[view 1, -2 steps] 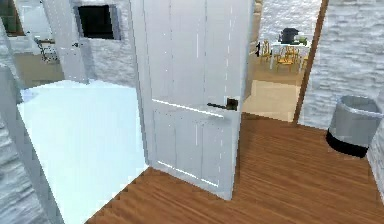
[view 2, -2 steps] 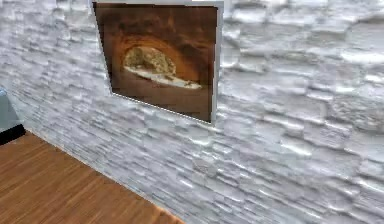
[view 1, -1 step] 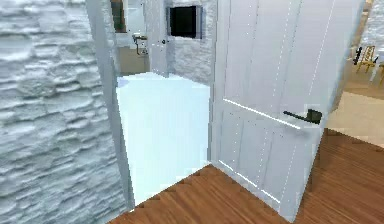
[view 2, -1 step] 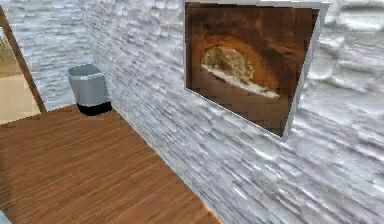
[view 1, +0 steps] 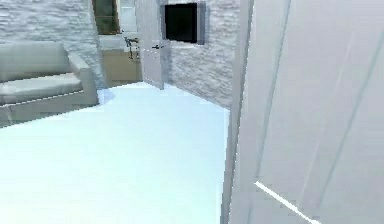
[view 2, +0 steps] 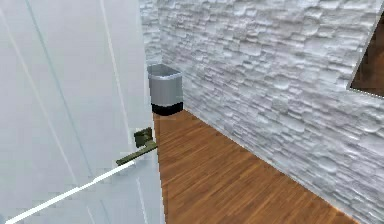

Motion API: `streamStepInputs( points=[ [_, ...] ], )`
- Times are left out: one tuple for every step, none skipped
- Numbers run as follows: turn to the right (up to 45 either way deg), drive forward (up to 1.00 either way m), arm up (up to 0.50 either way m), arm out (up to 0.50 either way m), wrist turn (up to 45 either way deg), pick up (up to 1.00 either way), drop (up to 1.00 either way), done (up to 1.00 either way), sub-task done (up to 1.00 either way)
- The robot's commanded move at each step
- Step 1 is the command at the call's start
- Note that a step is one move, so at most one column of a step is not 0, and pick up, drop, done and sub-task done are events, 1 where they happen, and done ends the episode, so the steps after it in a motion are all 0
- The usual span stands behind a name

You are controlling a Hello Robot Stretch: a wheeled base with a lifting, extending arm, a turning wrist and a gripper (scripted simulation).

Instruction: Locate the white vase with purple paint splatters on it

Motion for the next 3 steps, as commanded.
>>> streamStepInputs(
  points=[
    [0.0,0.15,0.00,0.00,0.0,0.00,0.00,0.00,0.00],
    [-30.0,0.00,0.00,0.00,0.0,0.00,0.00,0.00,0.00],
    [0.0,0.15,0.00,0.00,0.0,0.00,0.00,0.00,0.00]
  ],
)
